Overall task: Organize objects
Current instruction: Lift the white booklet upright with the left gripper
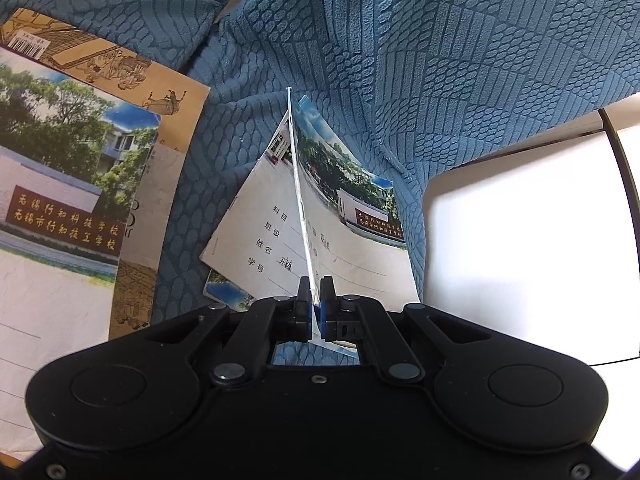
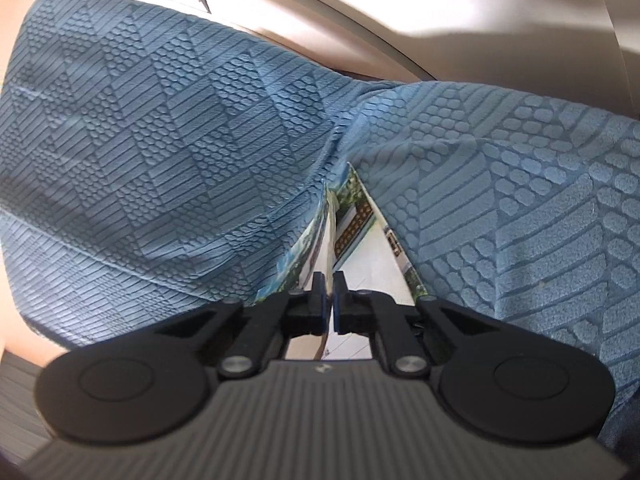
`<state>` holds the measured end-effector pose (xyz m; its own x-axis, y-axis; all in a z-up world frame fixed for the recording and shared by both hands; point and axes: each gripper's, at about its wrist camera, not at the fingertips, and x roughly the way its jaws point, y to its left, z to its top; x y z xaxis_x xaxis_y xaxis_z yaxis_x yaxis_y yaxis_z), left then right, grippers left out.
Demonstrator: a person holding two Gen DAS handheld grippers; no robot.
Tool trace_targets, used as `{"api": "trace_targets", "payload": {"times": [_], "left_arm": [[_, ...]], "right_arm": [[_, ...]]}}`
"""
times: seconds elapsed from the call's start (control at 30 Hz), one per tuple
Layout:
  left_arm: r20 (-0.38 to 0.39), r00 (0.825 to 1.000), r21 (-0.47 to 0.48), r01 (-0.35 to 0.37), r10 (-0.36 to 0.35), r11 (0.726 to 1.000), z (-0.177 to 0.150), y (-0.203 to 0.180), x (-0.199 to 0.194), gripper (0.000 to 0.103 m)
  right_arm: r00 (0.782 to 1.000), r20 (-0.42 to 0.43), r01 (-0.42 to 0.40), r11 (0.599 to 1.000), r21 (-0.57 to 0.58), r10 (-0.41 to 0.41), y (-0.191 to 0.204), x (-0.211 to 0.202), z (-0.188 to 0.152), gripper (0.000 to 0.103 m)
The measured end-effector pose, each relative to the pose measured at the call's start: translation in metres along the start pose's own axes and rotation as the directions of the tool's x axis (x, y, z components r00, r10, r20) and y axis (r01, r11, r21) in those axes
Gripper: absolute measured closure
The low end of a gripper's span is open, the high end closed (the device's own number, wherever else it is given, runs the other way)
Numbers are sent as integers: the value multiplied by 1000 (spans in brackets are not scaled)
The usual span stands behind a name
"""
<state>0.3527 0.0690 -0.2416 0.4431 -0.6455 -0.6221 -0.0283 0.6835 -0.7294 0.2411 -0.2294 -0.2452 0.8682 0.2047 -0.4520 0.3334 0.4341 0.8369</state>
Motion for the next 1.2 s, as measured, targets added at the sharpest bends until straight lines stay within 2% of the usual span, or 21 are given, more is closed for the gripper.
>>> {"api": "trace_targets", "payload": {"times": [0.57,0.8,1.2], "left_arm": [[-17,999,52,47,-46,998,-9,1,-34,98],[-7,997,81,82,-81,993,-13,-5,-55,98],[34,994,103,100,-104,990,-11,-10,-100,98]], "right_arm": [[999,-11,48,990,-131,-49,37,-32,-10,98],[999,22,42,977,-208,-39,63,-52,-18,98],[1000,9,5,973,-232,-3,99,-71,-25,97]]}}
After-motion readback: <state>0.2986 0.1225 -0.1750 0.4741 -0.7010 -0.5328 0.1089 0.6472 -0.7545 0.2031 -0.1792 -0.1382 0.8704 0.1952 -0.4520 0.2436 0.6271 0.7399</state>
